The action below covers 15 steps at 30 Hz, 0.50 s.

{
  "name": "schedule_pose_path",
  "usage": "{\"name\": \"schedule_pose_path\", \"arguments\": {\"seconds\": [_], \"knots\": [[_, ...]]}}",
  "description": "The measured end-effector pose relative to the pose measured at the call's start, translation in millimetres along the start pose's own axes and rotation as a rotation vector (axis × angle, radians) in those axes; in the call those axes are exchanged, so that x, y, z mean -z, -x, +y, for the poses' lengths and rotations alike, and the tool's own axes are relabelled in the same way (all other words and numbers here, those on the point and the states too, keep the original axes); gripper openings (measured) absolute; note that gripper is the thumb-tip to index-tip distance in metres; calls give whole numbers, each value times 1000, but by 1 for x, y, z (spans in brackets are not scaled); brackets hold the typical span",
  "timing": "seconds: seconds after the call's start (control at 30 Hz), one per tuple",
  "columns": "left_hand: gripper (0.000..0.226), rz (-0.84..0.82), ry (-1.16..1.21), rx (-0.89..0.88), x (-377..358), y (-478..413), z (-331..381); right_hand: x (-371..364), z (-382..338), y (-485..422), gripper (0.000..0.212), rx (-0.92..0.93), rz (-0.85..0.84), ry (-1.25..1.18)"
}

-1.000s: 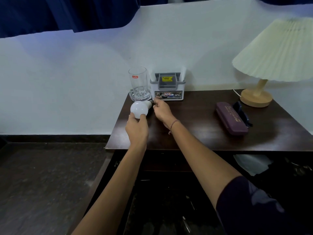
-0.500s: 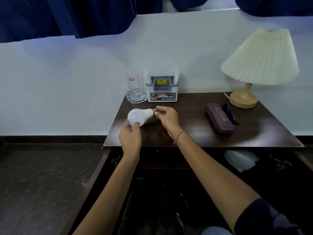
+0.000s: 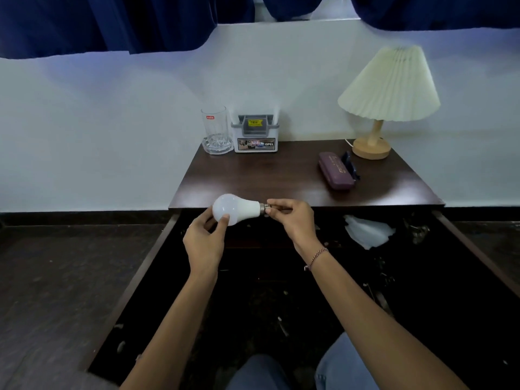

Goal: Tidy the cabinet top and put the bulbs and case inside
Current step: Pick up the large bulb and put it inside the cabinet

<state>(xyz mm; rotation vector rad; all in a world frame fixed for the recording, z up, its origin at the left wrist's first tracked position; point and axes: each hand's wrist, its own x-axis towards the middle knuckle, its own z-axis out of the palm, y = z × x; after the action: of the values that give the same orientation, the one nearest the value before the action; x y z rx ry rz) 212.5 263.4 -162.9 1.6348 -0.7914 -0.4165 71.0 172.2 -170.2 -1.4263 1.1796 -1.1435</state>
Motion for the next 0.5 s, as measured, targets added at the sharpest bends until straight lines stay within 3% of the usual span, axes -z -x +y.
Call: {"name": "schedule_pose_path", "arguments": {"seconds": [0.5], "knots": [[48, -181, -55, 223, -56, 9, -80, 21, 102, -6, 25, -282, -16, 63]]}}
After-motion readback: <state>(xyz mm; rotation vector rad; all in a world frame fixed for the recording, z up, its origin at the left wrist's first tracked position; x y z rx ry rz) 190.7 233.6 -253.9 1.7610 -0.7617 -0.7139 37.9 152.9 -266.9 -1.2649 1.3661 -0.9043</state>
